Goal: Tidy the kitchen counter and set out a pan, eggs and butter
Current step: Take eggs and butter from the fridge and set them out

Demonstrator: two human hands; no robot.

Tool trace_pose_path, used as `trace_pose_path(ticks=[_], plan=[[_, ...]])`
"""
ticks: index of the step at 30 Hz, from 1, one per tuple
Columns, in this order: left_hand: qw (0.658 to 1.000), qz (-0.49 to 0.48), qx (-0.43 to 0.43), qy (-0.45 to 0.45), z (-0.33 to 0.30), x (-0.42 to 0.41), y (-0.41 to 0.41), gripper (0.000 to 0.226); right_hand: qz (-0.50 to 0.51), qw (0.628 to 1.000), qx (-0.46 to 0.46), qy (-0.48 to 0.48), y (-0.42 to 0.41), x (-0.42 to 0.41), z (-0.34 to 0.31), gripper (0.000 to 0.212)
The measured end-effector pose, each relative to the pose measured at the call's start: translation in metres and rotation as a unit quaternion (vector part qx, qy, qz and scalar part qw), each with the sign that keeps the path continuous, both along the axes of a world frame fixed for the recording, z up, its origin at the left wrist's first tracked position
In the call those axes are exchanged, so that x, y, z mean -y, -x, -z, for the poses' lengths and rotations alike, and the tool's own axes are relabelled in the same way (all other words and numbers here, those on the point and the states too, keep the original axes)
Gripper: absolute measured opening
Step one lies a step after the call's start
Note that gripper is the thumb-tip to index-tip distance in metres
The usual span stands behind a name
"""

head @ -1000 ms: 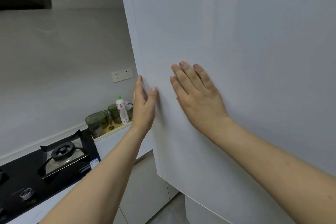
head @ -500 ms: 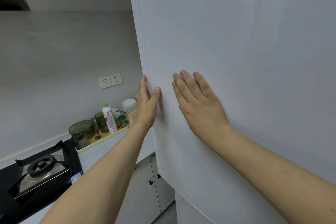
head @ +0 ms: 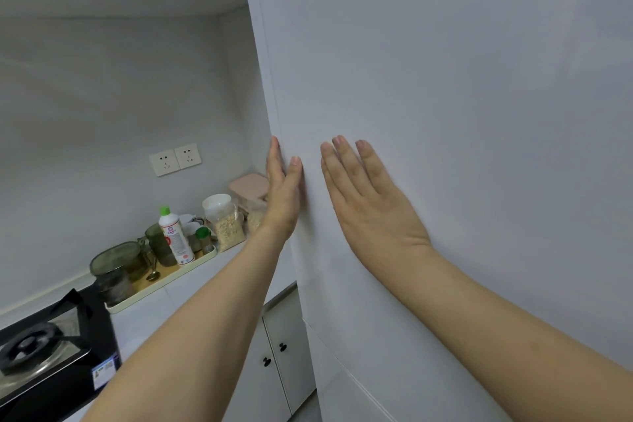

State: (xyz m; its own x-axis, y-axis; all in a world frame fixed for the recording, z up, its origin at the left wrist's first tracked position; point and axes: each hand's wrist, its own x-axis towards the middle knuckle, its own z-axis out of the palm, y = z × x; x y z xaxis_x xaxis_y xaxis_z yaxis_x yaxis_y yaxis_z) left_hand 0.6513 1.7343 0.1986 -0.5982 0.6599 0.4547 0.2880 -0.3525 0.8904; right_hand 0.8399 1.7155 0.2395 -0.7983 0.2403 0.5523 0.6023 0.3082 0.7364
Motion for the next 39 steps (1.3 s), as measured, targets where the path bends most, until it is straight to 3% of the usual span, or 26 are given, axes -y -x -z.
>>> trace_pose_path(ticks=[13, 19, 30, 39], plan=[[0.997, -0.036, -0.055, 0.031, 0.008, 0.010, 0.000, 0.069, -0.009, 1.000, -0.008, 0.023, 0.000, 0.008, -0.005, 0.067], [0.982, -0.126, -0.111, 0.083, 0.023, 0.059, 0.003, 0.055, -0.060, 0.988, -0.063, 0.125, 0.018, 0.013, 0.008, 0.074], [0.908, -0.281, -0.223, 0.218, 0.067, 0.218, 0.067, 0.052, -0.224, 0.940, -0.022, 0.255, 0.115, 0.076, 0.057, 0.080], [0.831, -0.423, -0.182, 0.311, 0.104, 0.400, 0.090, 0.053, -0.352, 0.872, 0.099, 0.326, 0.191, 0.203, 0.096, 0.078]])
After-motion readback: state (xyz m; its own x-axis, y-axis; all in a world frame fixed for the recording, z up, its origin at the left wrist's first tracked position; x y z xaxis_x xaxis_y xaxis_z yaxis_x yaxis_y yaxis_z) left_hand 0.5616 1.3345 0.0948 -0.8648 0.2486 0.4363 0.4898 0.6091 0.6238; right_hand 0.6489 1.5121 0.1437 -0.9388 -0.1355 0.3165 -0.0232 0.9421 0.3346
